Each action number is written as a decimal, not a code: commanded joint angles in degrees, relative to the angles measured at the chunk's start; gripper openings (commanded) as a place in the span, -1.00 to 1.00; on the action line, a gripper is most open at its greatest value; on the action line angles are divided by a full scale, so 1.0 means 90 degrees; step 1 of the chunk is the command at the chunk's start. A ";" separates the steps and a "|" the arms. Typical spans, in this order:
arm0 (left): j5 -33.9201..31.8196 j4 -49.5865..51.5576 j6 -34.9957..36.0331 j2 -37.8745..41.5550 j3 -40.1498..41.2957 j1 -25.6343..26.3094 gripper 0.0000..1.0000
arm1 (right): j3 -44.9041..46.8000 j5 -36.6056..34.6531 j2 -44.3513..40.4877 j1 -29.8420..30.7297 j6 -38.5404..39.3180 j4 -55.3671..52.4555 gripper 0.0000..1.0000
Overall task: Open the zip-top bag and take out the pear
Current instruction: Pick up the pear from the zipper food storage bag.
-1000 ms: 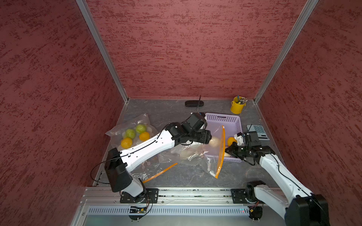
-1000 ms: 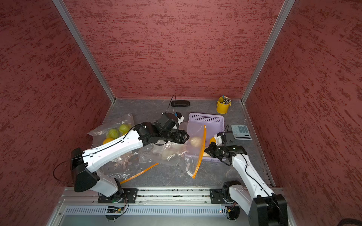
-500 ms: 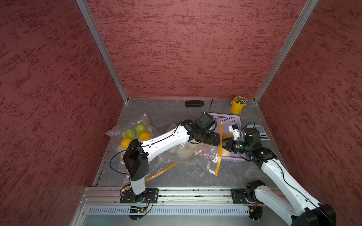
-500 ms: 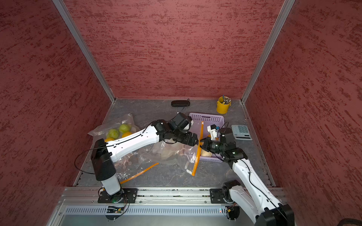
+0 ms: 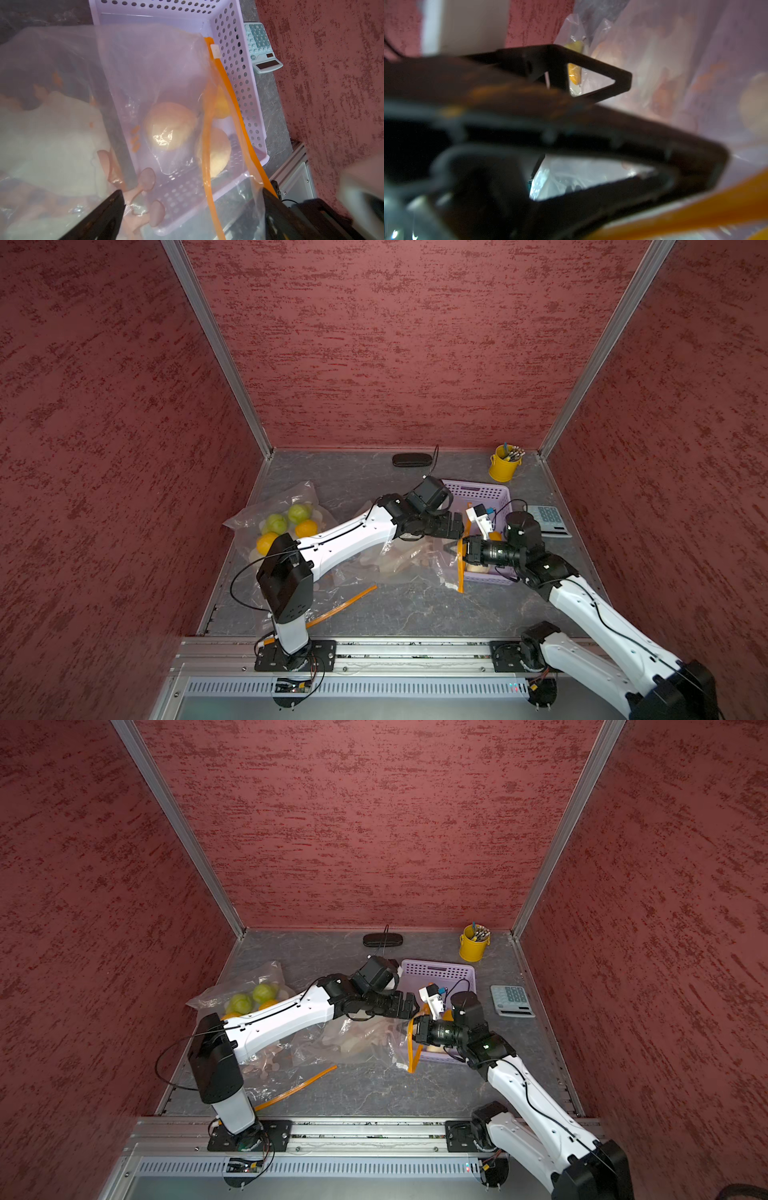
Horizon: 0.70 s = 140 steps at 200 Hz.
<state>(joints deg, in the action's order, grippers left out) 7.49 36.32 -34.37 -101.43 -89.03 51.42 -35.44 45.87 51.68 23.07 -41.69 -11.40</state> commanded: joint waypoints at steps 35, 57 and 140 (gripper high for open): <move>0.0334 -0.1028 -0.0478 0.0678 0.0360 -0.0277 0.99 | 0.0040 0.0038 -0.0052 0.0036 0.0257 0.0293 -1.00; 0.1172 -0.1402 -0.0761 0.0697 0.0534 -0.0410 0.94 | 0.0086 0.0044 -0.0032 0.0037 0.0284 0.0369 -1.00; 0.2069 -0.1391 -0.1052 0.0815 0.0667 -0.0786 0.99 | 0.0468 0.0992 -0.0452 0.0032 0.0681 0.1025 -0.97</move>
<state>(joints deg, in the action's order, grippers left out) 23.14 22.09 -44.66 -92.47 -78.70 44.60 -33.10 49.78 48.05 23.07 -37.43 -7.53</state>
